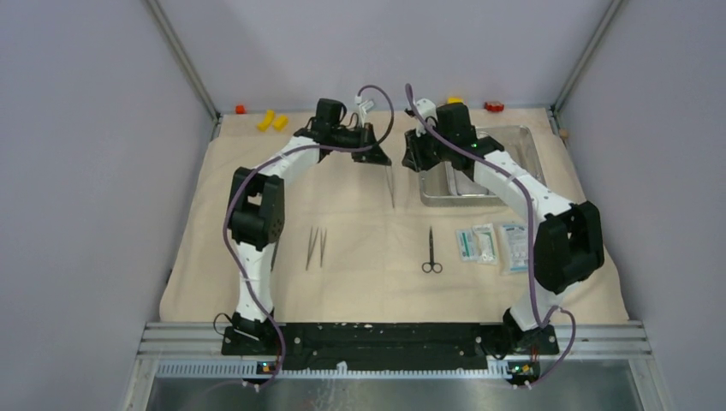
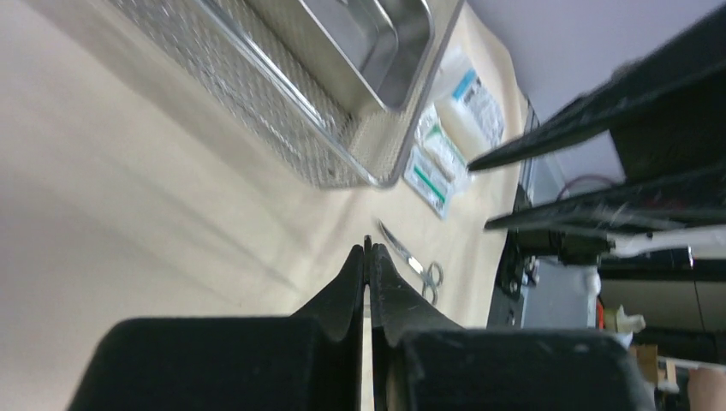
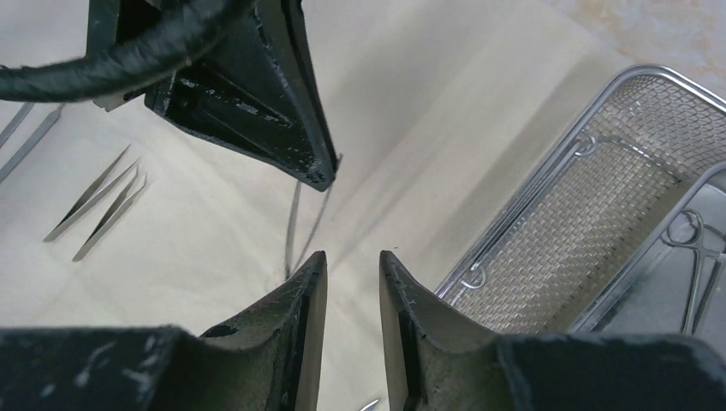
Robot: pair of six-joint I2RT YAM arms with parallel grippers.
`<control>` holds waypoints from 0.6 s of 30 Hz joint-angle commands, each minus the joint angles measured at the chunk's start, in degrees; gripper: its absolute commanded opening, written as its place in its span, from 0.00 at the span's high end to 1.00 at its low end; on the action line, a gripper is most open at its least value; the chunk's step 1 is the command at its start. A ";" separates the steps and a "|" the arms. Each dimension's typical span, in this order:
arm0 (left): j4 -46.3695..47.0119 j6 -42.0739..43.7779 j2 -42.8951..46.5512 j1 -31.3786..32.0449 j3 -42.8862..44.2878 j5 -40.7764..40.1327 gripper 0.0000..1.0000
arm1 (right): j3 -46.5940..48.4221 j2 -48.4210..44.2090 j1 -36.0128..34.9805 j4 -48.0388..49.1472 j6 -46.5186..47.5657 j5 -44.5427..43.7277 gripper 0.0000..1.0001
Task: Open and lay out the surgical kit
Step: Place the medical item in the surgical kit.
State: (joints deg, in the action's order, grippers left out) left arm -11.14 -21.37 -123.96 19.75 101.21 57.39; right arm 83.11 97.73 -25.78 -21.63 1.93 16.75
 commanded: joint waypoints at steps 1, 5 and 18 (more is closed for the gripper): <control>-8.50 19.04 9.78 -0.61 -6.65 9.19 1.00 | -3.69 -6.31 -0.76 3.83 3.24 5.17 0.71; -19.43 30.37 13.13 -1.87 -12.56 16.02 1.00 | -6.10 -7.92 -0.76 4.56 3.78 5.37 0.71; -47.74 59.98 17.13 -9.52 -23.56 16.43 1.00 | -10.30 -9.57 -0.76 6.86 2.86 3.64 0.73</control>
State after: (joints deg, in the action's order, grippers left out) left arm -55.31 32.21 -111.81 13.74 81.71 72.58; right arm 73.34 91.77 -25.82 -17.96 4.49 20.62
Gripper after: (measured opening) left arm 0.015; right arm 0.279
